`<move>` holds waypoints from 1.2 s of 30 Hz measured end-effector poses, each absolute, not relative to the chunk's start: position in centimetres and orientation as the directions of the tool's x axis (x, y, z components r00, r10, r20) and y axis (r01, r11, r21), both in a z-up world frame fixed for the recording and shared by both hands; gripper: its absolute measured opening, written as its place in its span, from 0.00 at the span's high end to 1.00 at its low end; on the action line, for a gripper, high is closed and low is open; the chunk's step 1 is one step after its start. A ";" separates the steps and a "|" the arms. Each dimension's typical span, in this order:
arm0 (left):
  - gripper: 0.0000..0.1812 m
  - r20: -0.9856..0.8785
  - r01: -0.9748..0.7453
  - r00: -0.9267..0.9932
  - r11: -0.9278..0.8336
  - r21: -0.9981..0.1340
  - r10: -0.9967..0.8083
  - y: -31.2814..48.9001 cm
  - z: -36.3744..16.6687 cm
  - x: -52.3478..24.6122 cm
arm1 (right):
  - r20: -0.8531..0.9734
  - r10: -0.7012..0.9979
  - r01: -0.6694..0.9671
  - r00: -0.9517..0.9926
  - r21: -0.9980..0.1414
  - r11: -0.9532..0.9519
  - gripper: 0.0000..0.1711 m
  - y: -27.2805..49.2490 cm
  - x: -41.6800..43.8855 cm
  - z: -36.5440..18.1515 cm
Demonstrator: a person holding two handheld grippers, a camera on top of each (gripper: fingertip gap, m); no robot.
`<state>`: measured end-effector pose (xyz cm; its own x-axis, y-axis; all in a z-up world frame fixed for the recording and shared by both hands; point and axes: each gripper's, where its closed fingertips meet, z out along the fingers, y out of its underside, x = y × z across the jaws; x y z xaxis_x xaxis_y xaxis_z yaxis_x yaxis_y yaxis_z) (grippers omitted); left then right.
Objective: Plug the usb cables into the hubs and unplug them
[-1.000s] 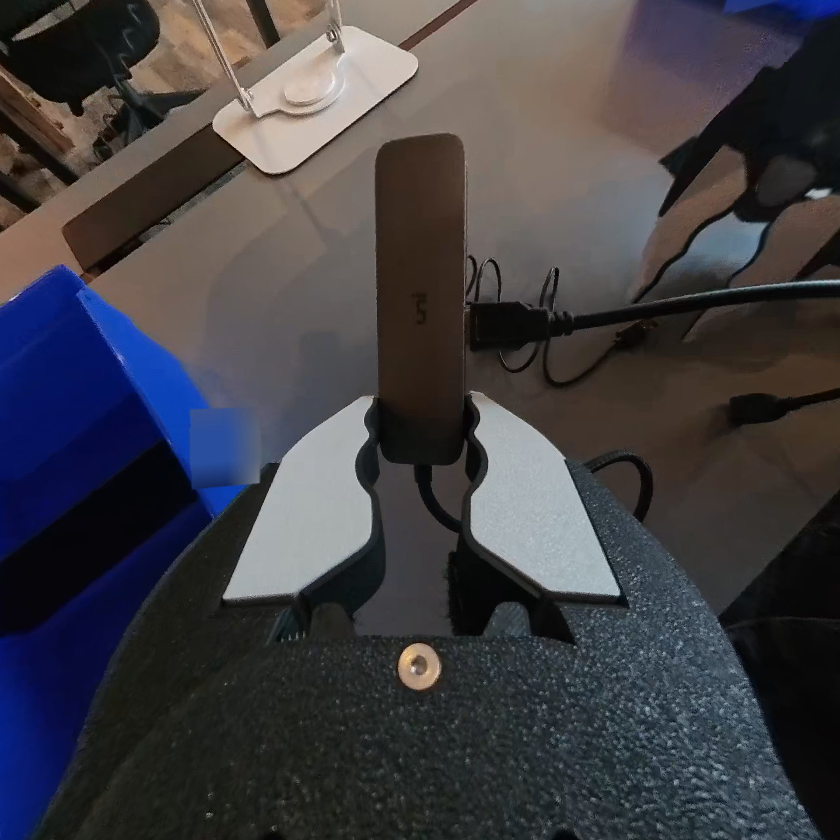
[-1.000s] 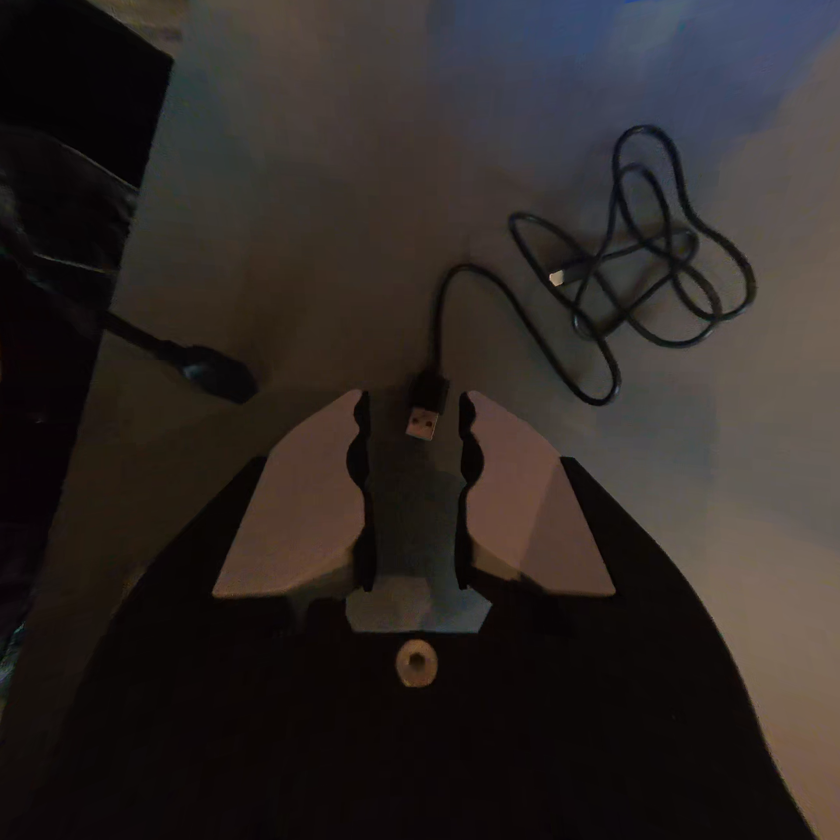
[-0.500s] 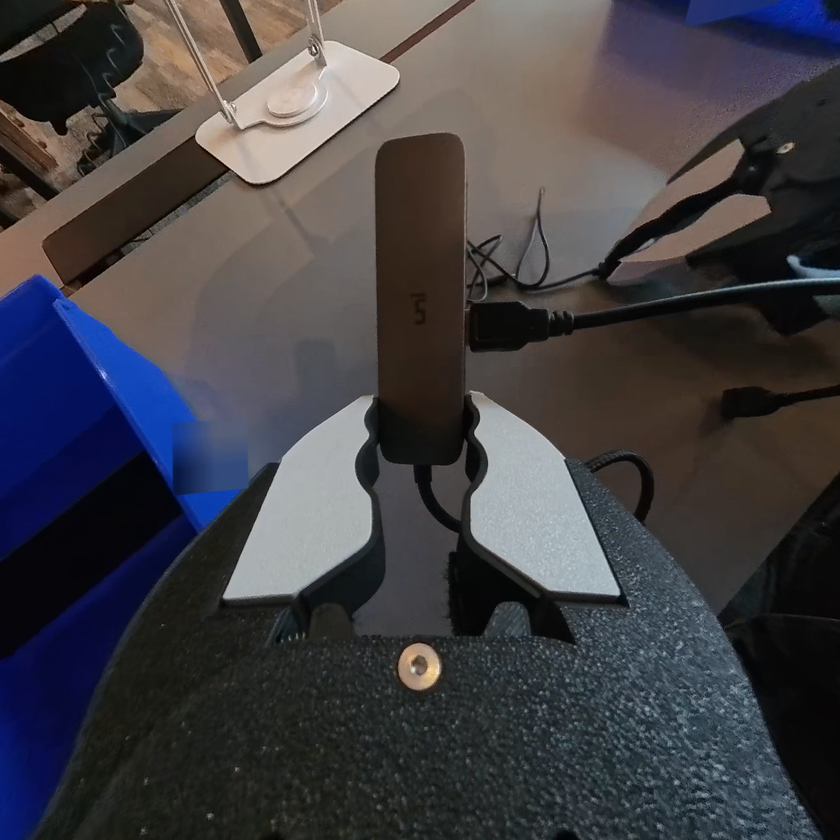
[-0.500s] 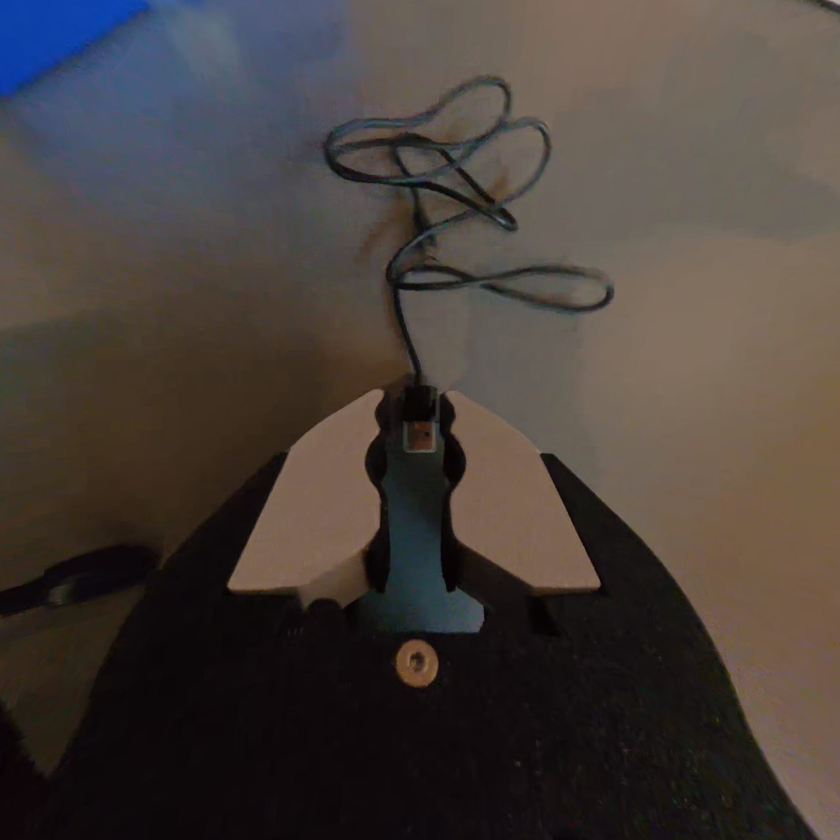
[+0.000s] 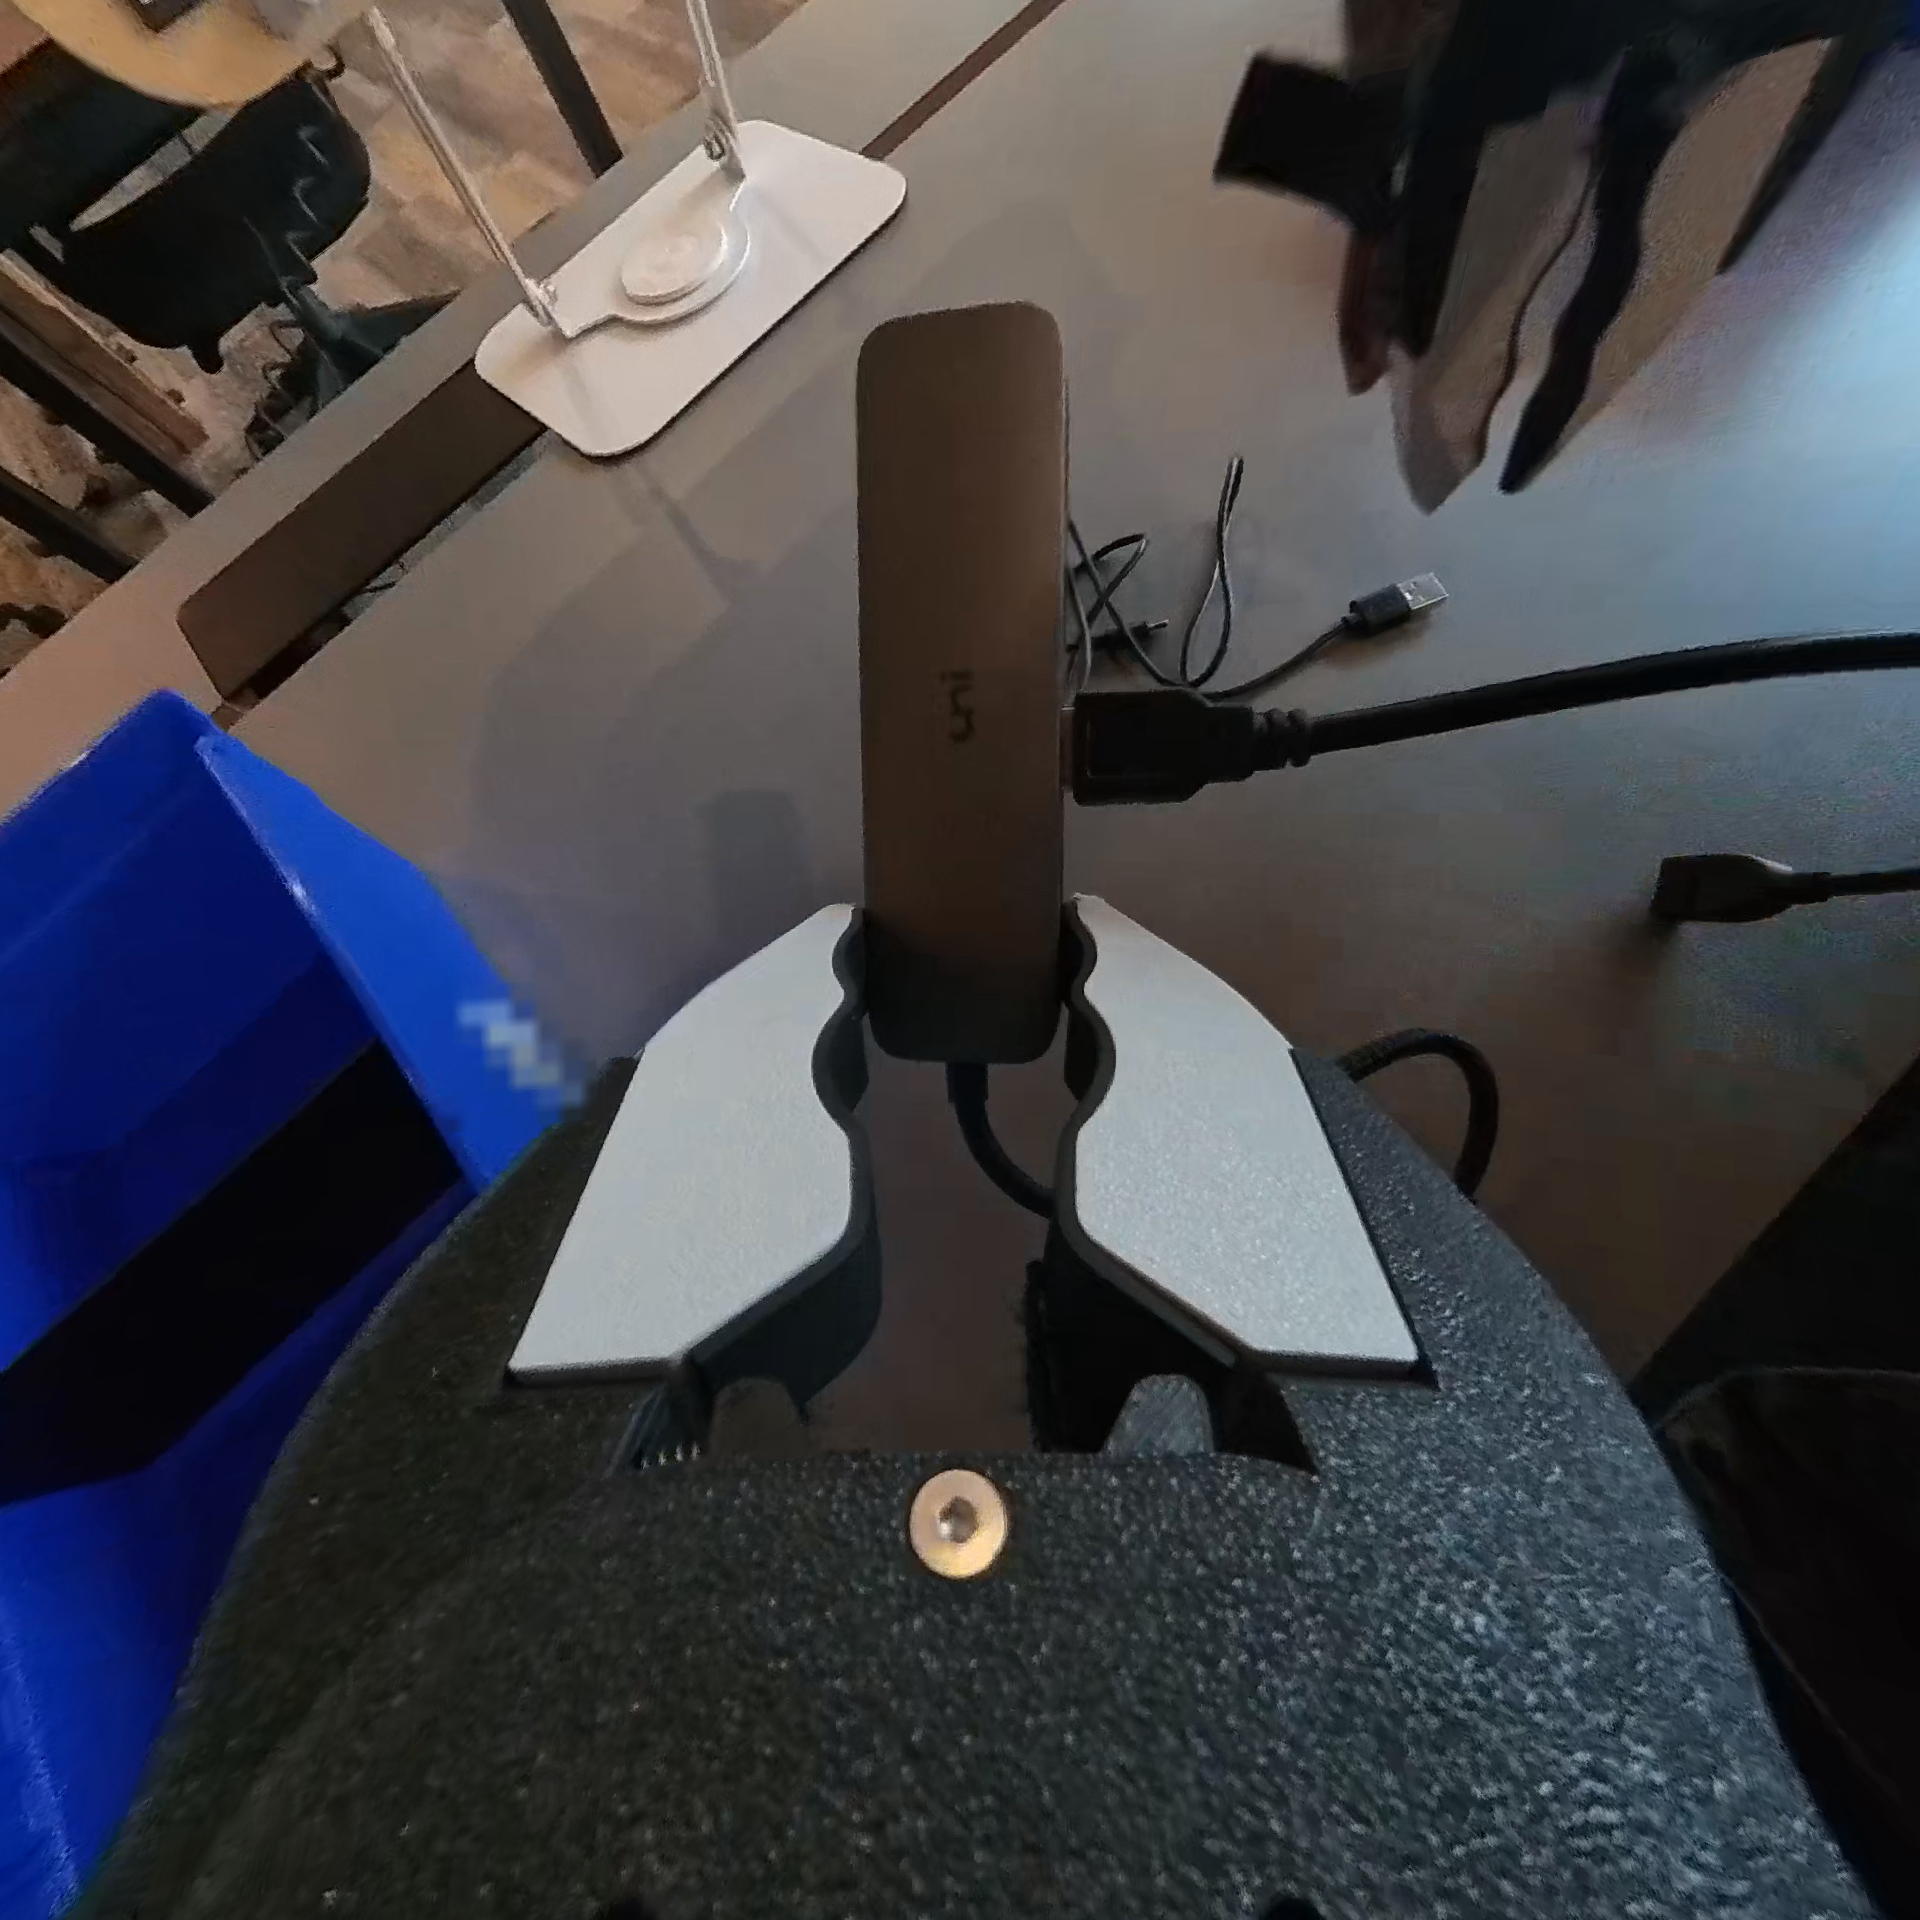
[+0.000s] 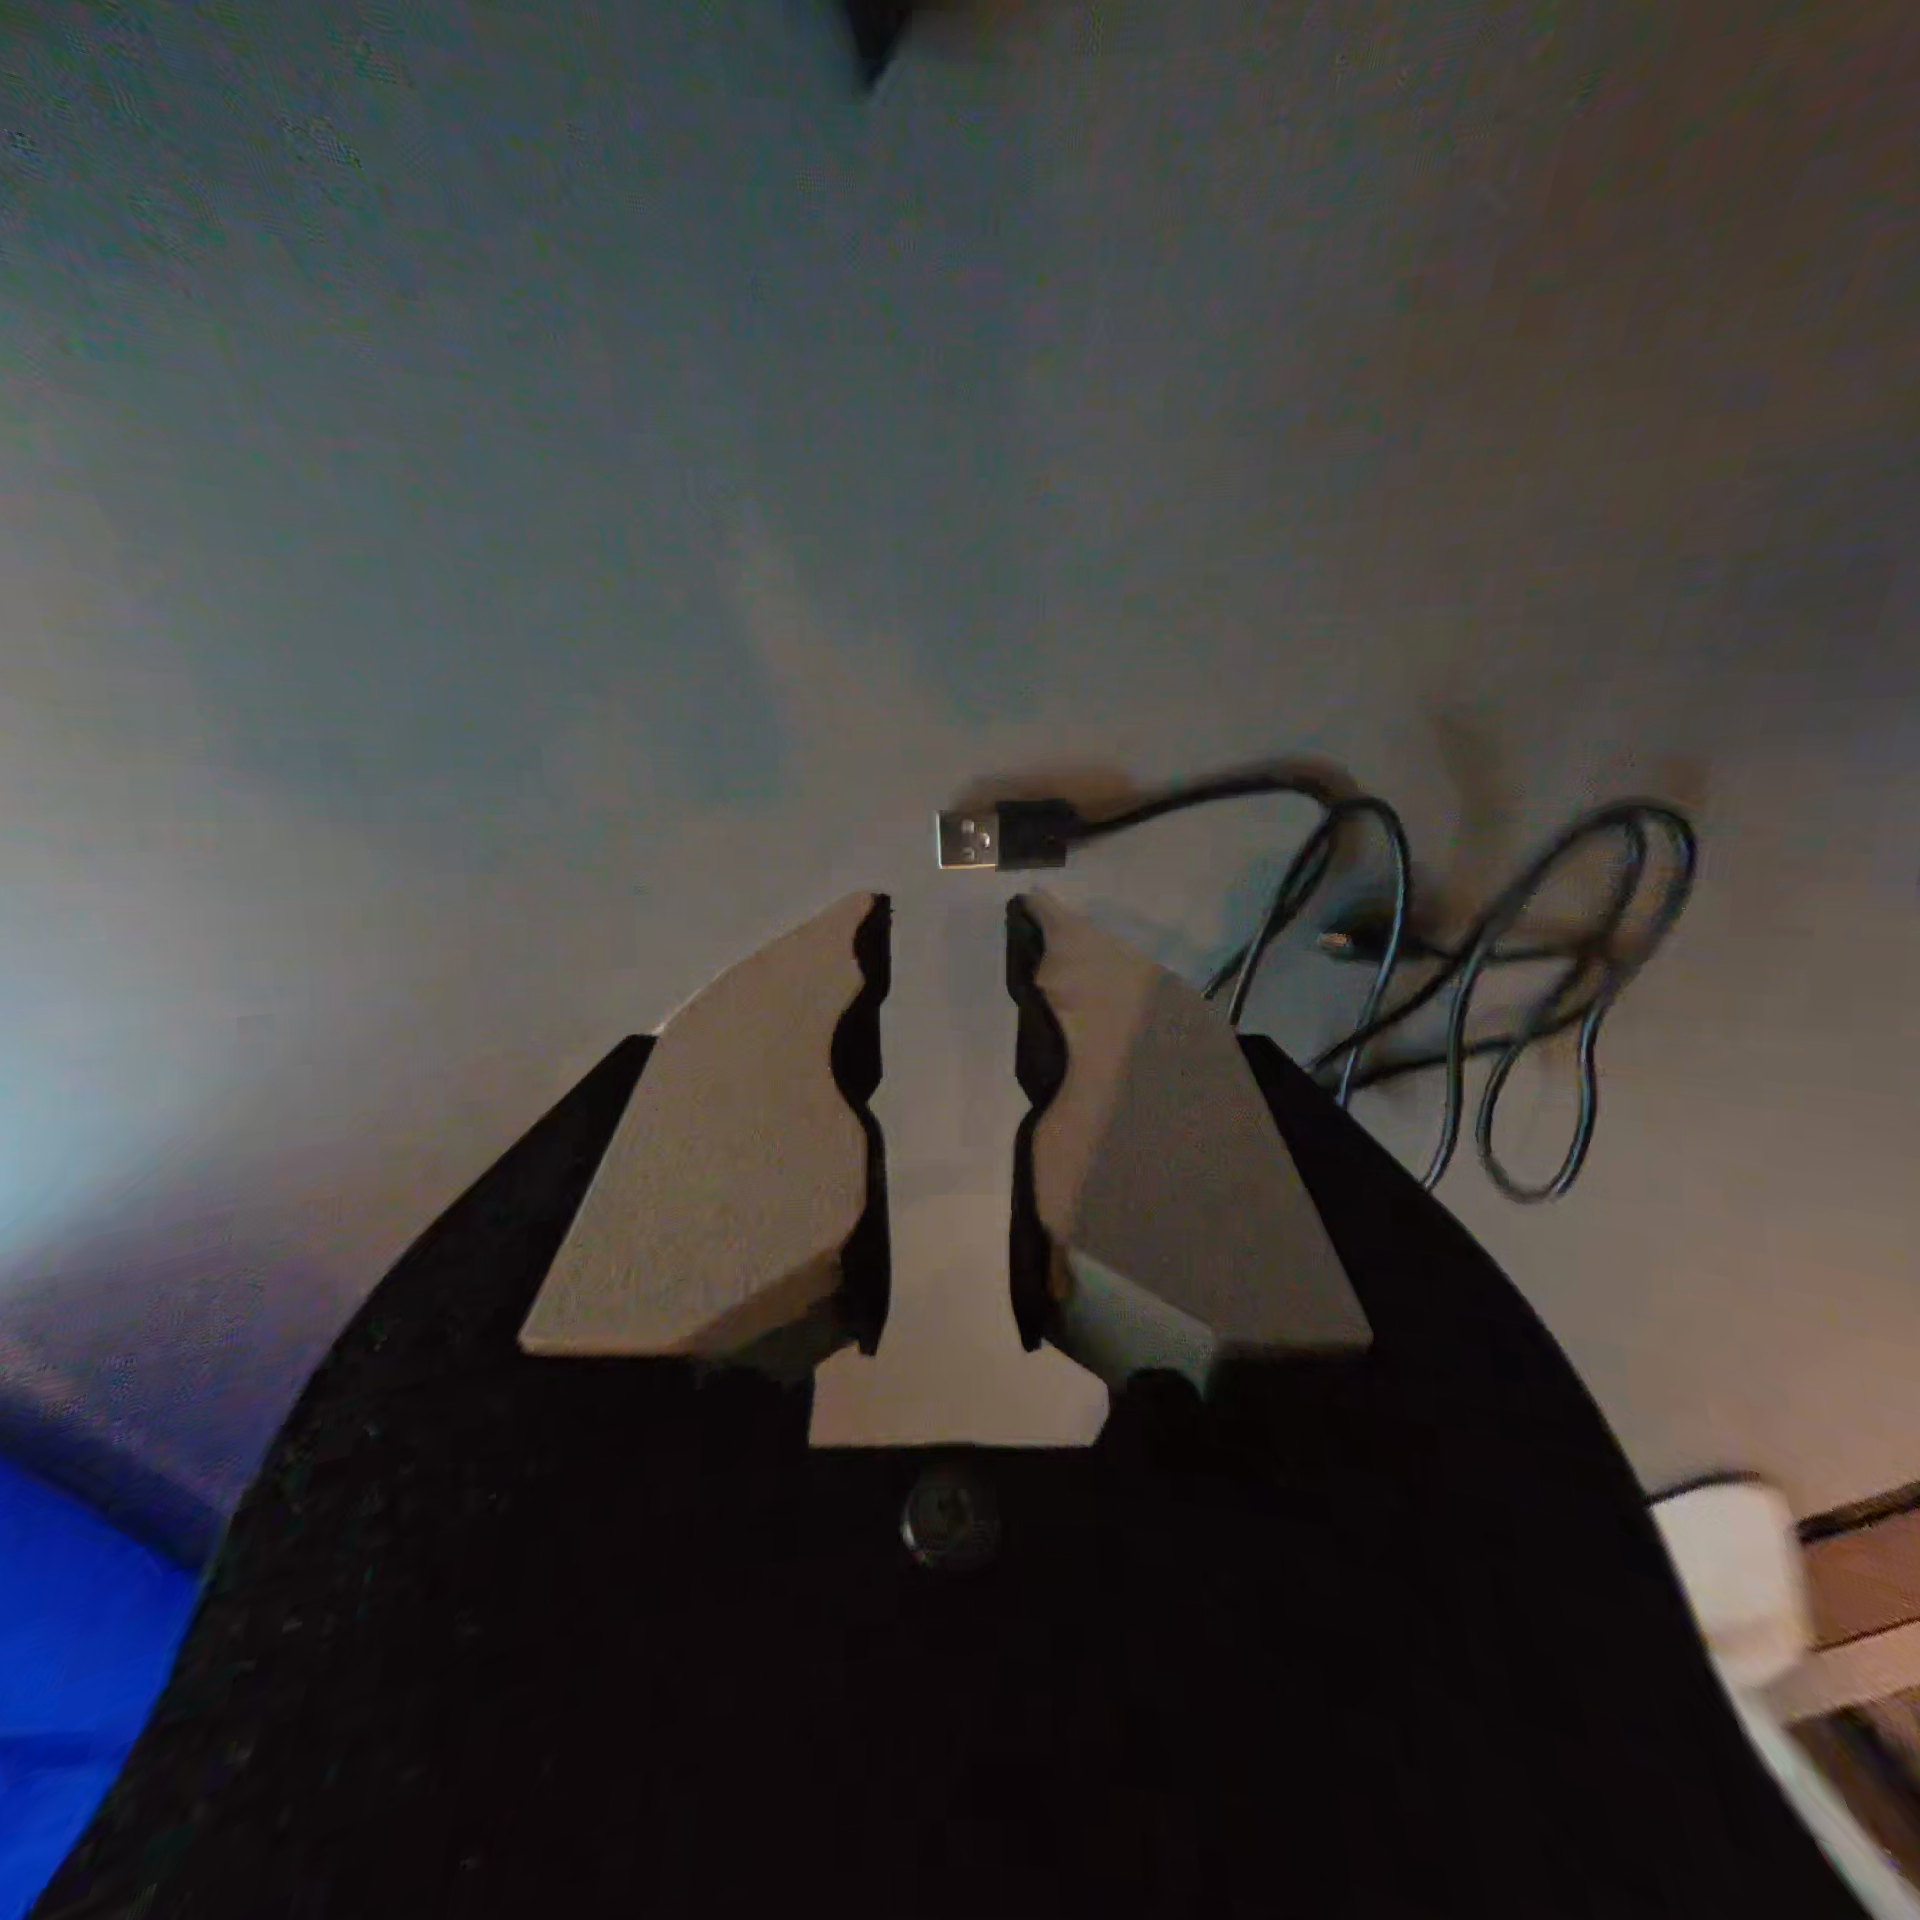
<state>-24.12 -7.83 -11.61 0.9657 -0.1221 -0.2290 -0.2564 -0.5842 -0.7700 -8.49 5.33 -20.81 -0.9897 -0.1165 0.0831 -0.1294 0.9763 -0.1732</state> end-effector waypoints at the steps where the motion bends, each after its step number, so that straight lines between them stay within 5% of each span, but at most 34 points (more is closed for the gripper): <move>1: 0.81 -0.230 -0.260 0.965 -0.582 -0.770 -0.127 -7.8 -11.5 -24.0 | 0.056 -0.216 -0.221 -0.975 -0.122 0.968 0.86 5.6 -8.5 -21.4; 10: 0.81 -0.228 -0.232 0.970 -0.600 -0.766 -0.084 -8.6 -11.4 -25.0 | 0.024 -0.828 -0.828 -0.560 0.021 0.561 0.77 4.6 -10.7 -22.9; 16: 0.81 -0.227 -0.230 0.970 -0.605 -0.762 -0.083 -9.0 -11.6 -25.5 | -0.035 -0.953 -0.953 -0.302 0.035 0.301 0.81 4.2 -10.6 -24.5; 19: 0.81 -0.224 -0.237 0.970 -0.593 -0.770 -0.096 -9.1 -11.5 -25.3 | -0.026 -0.910 -0.910 -0.414 -0.006 0.415 0.91 3.7 -10.3 -24.6; 22: 0.81 -0.222 -0.234 0.971 -0.588 -0.774 -0.094 -9.3 -11.4 -25.5 | 0.009 -0.778 -0.777 -0.629 -0.061 0.627 0.91 3.6 -10.2 -24.6; 27: 0.81 -0.221 -0.227 0.972 -0.583 -0.780 -0.082 -9.3 -11.3 -25.6 | -0.019 -0.073 -0.069 -0.997 -0.145 0.987 0.91 3.1 -10.5 -24.5; 30: 0.81 -0.220 -0.229 0.971 -0.585 -0.778 -0.088 -8.9 -11.5 -25.2 | -0.011 0.306 0.304 -0.952 -0.155 0.940 0.91 3.1 -10.8 -24.5; 36: 0.81 -0.266 -0.240 0.963 -0.631 -0.738 -0.055 -8.1 -12.7 -25.4 | 0.012 0.708 0.662 -0.706 -0.341 0.667 0.92 3.1 -11.2 -24.4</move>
